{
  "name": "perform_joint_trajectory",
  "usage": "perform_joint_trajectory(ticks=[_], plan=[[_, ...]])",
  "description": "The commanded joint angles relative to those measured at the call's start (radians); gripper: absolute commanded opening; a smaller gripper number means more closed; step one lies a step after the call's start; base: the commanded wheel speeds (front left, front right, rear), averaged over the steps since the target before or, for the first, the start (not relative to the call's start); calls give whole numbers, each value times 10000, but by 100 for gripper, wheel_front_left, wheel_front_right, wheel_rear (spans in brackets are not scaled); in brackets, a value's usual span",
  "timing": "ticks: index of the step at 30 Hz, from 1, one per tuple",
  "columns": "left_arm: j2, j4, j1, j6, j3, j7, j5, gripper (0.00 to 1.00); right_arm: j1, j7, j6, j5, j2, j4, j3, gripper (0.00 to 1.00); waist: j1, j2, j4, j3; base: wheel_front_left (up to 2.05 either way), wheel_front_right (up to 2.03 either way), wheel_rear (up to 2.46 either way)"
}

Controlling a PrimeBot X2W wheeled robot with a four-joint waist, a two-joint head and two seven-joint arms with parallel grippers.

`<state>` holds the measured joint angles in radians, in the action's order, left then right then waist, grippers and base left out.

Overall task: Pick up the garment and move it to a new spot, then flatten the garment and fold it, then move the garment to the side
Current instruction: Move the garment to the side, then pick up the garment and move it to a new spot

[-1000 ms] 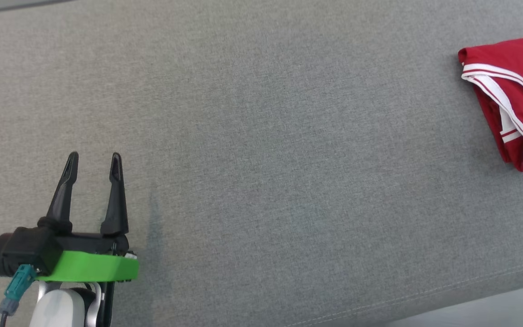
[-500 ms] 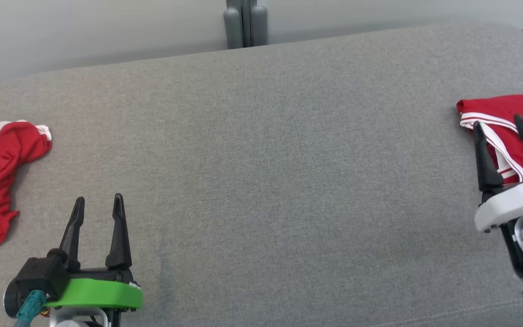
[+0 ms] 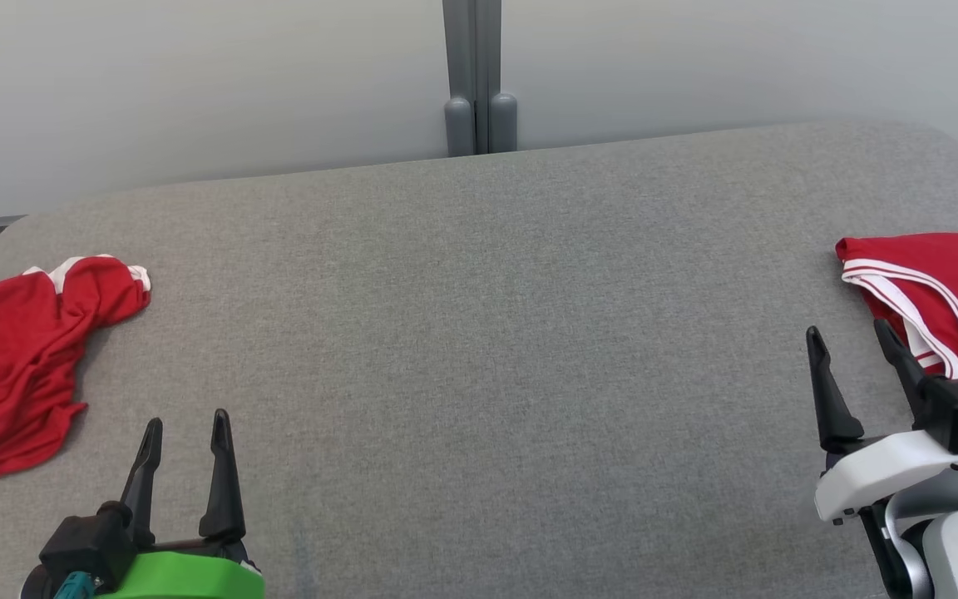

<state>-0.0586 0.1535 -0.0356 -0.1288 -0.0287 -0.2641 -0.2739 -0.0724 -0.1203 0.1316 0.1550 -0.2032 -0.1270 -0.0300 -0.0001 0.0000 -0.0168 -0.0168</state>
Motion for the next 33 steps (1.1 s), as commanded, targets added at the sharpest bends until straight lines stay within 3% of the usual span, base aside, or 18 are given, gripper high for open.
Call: perform_joint_trajectory(ticks=[1, 12, 19, 33], plan=[[4, 43, -190, -20, -57, -1, -7, 100, 179, 71, -18, -193, 47, 48, 2, 100, 1, 0, 33, 90, 0, 0, 0], [54, 94, -285, -21, -58, 0, 101, 100, 263, 154, -18, -164, 234, -26, 186, 100, 1, 0, 99, 276, 0, 0, 0], [49, 107, -208, -22, 20, 0, 130, 100, 395, 137, -18, -114, 254, -101, 346, 100, 1, 0, 551, 309, 0, 0, 0], [-31, 153, -418, -21, 39, 0, 202, 100, 441, 4, -18, 40, 297, -223, 594, 100, 1, 0, 2942, 389, 0, 0, 0]])
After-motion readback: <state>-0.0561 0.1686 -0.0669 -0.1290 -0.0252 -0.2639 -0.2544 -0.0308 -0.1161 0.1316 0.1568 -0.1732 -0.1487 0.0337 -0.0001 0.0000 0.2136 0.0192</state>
